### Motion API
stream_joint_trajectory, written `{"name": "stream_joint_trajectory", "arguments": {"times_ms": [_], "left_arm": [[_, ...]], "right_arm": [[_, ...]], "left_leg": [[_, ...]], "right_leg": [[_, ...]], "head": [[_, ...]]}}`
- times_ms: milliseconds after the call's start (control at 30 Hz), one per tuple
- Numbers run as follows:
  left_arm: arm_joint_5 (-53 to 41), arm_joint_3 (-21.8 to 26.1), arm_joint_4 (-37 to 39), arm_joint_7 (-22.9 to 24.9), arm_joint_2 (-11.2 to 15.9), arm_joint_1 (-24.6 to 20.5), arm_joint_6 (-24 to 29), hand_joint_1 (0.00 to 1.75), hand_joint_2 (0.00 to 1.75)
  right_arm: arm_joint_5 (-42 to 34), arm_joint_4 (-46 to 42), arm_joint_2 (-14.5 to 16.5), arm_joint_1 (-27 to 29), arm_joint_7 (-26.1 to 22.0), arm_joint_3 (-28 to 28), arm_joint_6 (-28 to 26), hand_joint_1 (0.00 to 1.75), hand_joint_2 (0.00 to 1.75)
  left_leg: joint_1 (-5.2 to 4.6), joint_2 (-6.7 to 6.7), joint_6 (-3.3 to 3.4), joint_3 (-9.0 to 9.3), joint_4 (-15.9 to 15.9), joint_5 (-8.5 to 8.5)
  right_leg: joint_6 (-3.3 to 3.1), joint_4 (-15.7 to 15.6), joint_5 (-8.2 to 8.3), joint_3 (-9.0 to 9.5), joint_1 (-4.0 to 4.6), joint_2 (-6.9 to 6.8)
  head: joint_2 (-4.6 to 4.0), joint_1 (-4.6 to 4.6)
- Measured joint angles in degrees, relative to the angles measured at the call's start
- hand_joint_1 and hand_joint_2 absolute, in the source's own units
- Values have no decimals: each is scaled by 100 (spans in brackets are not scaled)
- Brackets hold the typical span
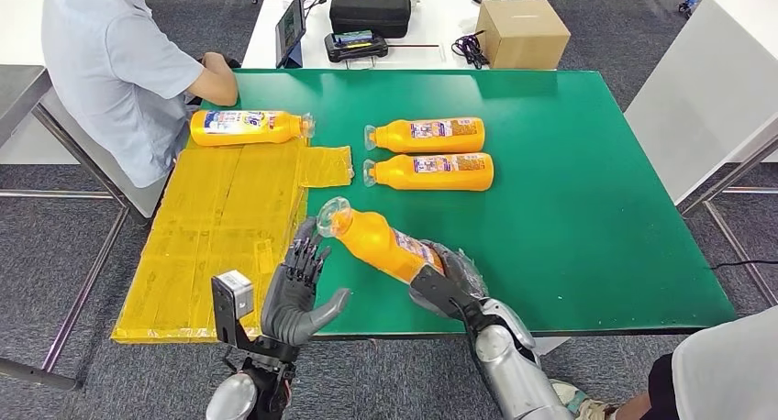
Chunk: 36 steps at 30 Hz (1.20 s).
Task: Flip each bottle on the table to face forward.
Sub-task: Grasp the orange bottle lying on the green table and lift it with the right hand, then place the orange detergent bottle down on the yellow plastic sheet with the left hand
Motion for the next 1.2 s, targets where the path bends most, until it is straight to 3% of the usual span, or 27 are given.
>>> {"name": "stream_joint_trajectory", "arguments": {"times_ms": [633, 833, 1200], "left_arm": [[343, 18, 357, -290, -31, -372, 204, 0, 175], [434, 68, 575, -437, -35, -438, 738, 0, 175], [706, 155, 811, -492, -59, -476, 608, 0, 175]], "right_arm": [[-107, 9, 195, -1, 49, 591, -86, 175, 175], [-388, -115, 353, 31, -19, 847, 51, 175, 175], [-604, -157, 441, 5, 42, 957, 108, 175, 175]], "left_leg": [[0, -7, 4, -11, 0, 3], [1, -6, 3, -15, 0, 4], [-1, -10, 4, -21, 1, 6]], "right_leg": [[0, 2, 0, -5, 0, -4], [0, 2, 0, -14, 0, -6], [0, 3, 0, -16, -1, -13]], "head": [[0, 1], [0, 1], [0, 1]]}}
